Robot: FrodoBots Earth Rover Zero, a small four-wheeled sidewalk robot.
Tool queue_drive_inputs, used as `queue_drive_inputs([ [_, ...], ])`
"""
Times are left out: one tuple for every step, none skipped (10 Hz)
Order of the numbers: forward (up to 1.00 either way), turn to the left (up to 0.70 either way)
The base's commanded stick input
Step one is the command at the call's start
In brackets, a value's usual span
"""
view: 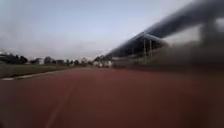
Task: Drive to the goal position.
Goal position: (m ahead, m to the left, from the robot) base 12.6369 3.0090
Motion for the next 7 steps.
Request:
queue_drive_inputs([
  [0.70, 0.00],
  [0.70, 0.00],
  [0.70, 0.00],
  [0.70, 0.00],
  [0.70, 0.00],
  [0.70, 0.00],
  [0.70, 0.00],
])
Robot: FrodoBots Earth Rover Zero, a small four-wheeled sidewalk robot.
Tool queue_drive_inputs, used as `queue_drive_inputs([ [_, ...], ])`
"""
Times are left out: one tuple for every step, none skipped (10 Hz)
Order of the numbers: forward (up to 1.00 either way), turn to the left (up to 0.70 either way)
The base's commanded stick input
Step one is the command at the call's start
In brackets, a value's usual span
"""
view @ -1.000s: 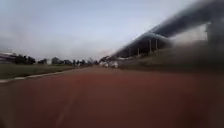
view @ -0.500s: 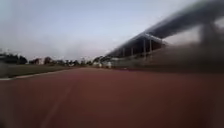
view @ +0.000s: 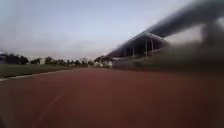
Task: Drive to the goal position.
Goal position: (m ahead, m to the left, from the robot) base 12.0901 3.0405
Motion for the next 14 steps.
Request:
queue_drive_inputs([
  [0.70, 0.00],
  [0.70, 0.00],
  [0.70, 0.00],
  [0.70, 0.00],
  [0.70, 0.00],
  [0.70, 0.00],
  [0.70, 0.00],
  [0.70, 0.00],
  [0.70, 0.00],
  [0.70, 0.00],
  [0.70, 0.00],
  [0.70, 0.00],
  [0.70, 0.00],
  [0.70, 0.00],
])
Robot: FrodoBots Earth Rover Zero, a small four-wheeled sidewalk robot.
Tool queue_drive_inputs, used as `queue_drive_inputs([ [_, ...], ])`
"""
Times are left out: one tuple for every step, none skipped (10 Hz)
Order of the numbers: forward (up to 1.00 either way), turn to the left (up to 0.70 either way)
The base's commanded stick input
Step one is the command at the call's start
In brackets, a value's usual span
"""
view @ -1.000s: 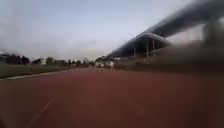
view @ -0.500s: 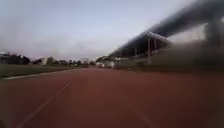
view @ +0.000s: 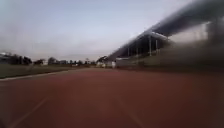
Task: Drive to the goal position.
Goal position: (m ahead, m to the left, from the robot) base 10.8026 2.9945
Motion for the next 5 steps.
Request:
queue_drive_inputs([
  [0.70, 0.00],
  [0.70, 0.00],
  [0.70, 0.00],
  [0.70, 0.00],
  [0.70, 0.00],
])
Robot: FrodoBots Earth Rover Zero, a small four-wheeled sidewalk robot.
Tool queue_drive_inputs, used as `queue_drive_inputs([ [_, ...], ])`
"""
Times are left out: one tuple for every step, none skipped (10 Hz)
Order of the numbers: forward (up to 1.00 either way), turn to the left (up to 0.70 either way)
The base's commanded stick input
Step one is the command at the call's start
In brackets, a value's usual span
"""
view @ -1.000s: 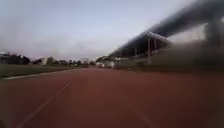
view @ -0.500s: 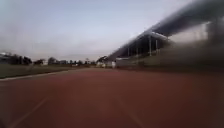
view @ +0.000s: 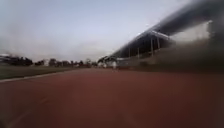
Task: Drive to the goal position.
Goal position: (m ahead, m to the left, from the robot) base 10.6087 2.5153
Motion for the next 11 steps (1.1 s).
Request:
queue_drive_inputs([
  [0.70, 0.00],
  [0.70, 0.00],
  [0.70, 0.00],
  [0.70, 0.00],
  [0.70, 0.00],
  [0.70, 0.00],
  [0.70, 0.00],
  [0.70, 0.00],
  [0.70, 0.00],
  [0.70, 0.00],
  [0.70, 0.00],
])
